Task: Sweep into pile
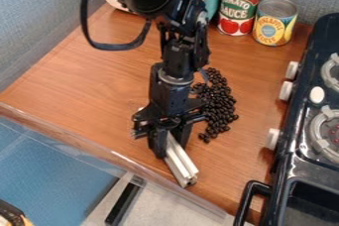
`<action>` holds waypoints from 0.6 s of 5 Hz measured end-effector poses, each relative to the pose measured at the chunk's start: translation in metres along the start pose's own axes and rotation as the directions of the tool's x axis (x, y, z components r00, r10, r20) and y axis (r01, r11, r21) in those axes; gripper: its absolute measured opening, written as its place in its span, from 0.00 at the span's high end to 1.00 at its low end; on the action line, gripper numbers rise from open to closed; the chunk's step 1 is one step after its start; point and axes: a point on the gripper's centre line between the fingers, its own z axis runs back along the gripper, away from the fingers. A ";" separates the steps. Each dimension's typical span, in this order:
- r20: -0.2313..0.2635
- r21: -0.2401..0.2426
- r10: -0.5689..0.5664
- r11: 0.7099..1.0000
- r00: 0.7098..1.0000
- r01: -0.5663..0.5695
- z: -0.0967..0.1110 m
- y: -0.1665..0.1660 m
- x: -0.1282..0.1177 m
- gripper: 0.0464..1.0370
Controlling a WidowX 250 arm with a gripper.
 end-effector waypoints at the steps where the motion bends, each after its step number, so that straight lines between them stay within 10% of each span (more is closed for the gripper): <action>1: 0.018 -0.013 -0.035 0.999 0.999 0.035 0.002 0.004 -0.004 0.66; 3: 0.100 -0.012 -0.064 0.998 0.993 0.066 0.000 -0.007 0.004 0.66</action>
